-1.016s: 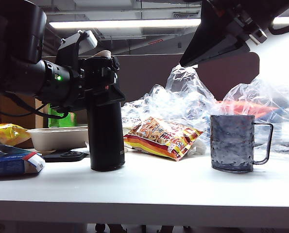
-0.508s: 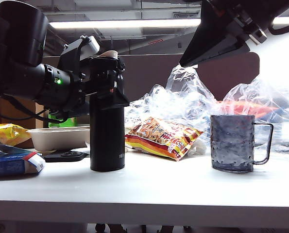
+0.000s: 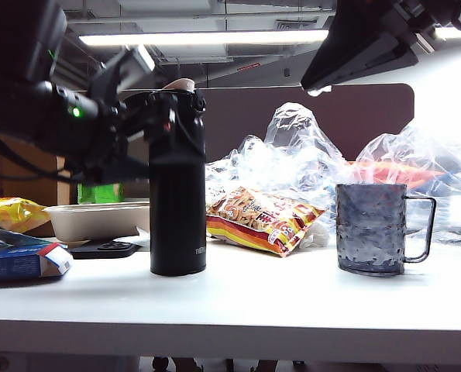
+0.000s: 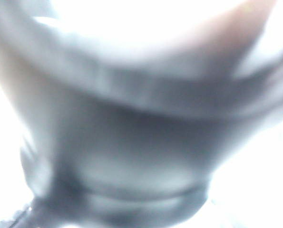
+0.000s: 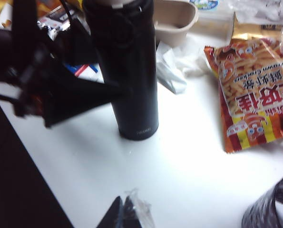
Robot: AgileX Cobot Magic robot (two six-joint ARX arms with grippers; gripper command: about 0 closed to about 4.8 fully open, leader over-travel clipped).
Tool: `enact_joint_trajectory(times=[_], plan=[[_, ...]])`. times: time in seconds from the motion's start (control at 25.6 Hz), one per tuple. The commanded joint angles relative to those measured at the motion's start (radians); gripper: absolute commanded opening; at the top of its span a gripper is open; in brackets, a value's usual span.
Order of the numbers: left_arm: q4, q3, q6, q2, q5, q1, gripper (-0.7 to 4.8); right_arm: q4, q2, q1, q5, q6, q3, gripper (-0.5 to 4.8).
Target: Pick up the black thermos, pour some water into the cup, then place the black thermos back on the table.
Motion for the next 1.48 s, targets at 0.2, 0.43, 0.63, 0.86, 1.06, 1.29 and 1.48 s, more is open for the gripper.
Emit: enact_joint_trajectory(times=[0.2,0.43,0.63,0.86,1.06,1.29,1.48], plan=[[-0.536,-0.006,0.047,-0.249,0.013,0.001,4.79,-0.170,-0.114,0.002,0.004,0.005,0.005,-0.02],[-0.981,-0.006,0.018,-0.592,0.220,-0.001,0.03,-0.345,-0.336,0.002,0.025,0.029,-0.017,-0.02],[-1.132,-0.007,-0.045,-0.874,0.174,-0.001,-0.06,-0.228,-0.534,0.002,0.023,0.092,-0.165,-0.02],[-1.167,-0.052,-0.025,-1.144,0.127,-0.001,-0.06,-0.016,-0.688,0.002,0.021,0.101,-0.377,-0.02],[-1.166,-0.158,-0.067,-1.336,0.026,-0.001,-0.06,0.018,-0.743,0.002,0.023,0.121,-0.486,-0.02],[-1.077,-0.363,-0.175,-1.531,-0.037,-0.001,-0.06,0.119,-0.761,0.002,0.050,0.137,-0.625,-0.02],[-0.924,-0.522,-0.254,-1.529,-0.043,-0.001,-0.06,0.153,-0.782,0.002,0.124,0.251,-0.715,-0.02]])
